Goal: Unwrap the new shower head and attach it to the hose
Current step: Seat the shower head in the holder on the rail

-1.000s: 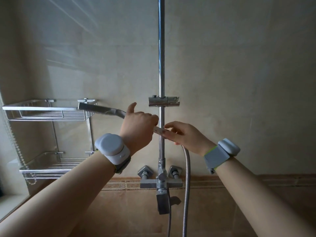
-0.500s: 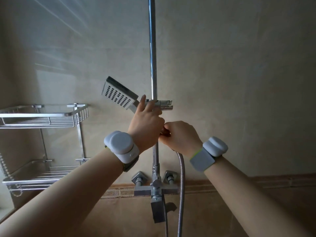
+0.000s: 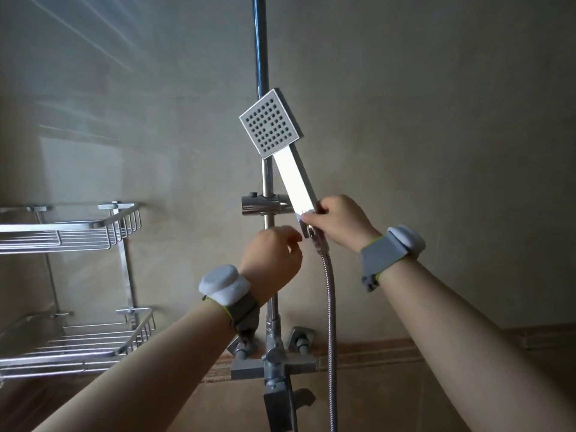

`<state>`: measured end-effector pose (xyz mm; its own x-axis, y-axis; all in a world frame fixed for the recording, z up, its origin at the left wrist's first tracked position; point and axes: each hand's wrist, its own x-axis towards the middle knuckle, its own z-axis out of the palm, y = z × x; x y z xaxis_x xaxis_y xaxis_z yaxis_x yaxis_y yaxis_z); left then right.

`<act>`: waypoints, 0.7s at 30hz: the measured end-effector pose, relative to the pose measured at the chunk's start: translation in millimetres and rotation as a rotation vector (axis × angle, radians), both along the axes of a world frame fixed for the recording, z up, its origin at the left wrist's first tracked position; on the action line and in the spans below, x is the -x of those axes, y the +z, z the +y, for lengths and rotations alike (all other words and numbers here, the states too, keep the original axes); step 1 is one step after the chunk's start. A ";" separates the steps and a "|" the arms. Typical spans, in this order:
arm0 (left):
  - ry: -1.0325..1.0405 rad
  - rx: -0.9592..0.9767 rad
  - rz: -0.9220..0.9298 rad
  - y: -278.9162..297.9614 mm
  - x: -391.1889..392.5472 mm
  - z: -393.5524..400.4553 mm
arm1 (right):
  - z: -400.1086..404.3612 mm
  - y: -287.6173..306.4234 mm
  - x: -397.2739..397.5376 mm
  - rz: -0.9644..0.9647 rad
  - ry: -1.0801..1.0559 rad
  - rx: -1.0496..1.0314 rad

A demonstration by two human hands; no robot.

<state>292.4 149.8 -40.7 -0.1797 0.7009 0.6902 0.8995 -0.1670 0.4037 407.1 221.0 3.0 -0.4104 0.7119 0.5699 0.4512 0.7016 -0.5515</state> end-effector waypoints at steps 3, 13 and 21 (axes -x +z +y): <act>-0.054 0.321 -0.107 -1.4 -4.7 16.1 | 6.2 8.6 -1.4 0.060 -0.011 0.024; -0.301 0.800 -0.437 -28.9 -8.0 41.2 | 16.4 35.6 -6.2 0.166 -0.037 -0.003; -0.303 0.681 -0.588 -34.2 -0.9 57.4 | 32.0 40.5 -4.8 0.190 -0.066 -0.035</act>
<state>293.3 207.2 -74.8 -0.1127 0.9933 -0.0271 0.4780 0.0781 0.8749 411.9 253.0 43.5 -0.2458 0.7124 0.6573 0.3872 0.6938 -0.6072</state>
